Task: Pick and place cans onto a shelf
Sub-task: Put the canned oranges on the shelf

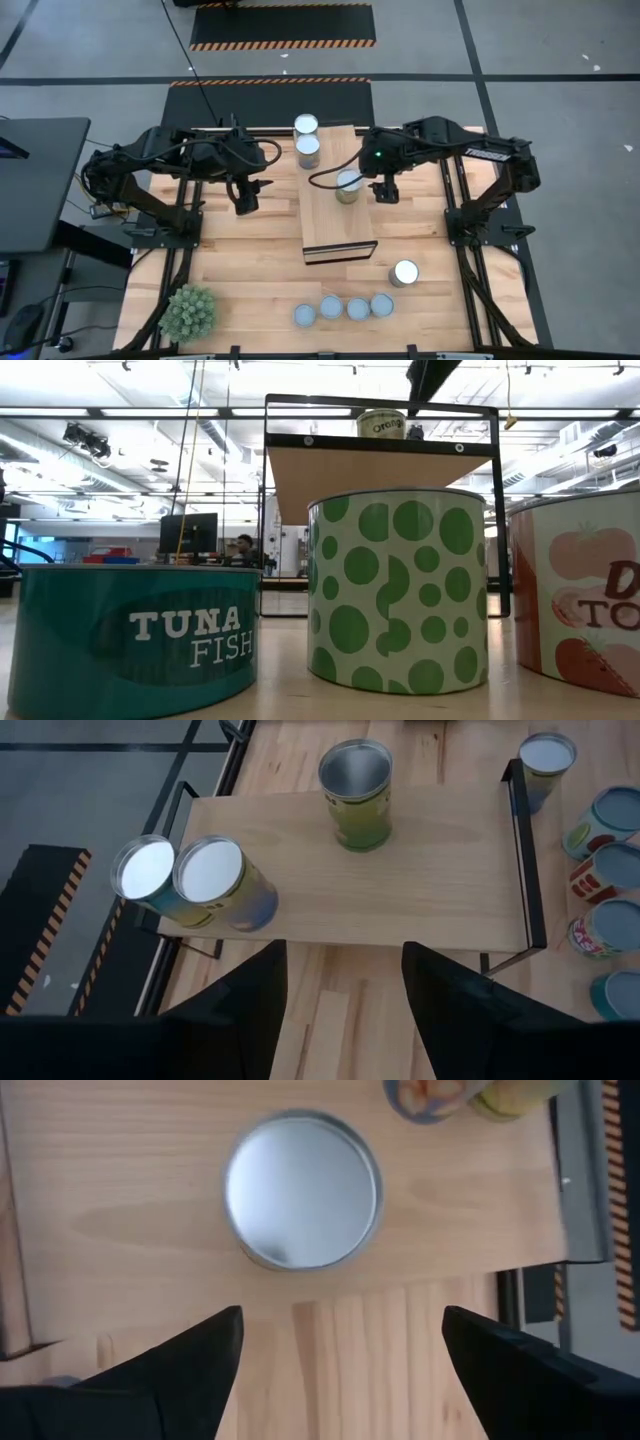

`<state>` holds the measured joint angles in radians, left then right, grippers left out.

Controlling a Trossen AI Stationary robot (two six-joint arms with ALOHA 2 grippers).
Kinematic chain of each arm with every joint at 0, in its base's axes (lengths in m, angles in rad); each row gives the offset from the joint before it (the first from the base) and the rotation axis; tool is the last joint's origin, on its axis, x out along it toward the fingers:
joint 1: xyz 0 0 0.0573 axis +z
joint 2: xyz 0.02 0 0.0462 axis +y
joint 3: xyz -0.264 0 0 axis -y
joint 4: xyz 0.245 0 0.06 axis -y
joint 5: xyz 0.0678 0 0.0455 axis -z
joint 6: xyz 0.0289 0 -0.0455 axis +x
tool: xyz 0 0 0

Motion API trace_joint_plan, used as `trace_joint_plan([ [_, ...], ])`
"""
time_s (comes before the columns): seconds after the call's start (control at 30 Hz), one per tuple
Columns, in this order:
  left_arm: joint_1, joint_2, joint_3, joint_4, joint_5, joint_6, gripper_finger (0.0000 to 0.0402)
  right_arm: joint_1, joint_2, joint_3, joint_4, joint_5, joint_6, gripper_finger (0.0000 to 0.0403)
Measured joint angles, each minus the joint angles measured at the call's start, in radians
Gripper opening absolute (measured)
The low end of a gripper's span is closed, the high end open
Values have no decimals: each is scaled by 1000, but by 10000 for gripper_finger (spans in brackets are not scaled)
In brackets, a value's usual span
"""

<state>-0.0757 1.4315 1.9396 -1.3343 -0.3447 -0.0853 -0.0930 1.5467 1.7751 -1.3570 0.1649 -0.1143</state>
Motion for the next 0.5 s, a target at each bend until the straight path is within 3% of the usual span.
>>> trace_joint_plan([
  [0.23, 0, 0, 0, -1, 16, -17, 203, -45, -30, -200, 181, -31, -26, 345],
  [0.5, 0, 1, 0, -1, 19, -28, 203, -107, -26, -310, 400, -31, -103, 344],
])
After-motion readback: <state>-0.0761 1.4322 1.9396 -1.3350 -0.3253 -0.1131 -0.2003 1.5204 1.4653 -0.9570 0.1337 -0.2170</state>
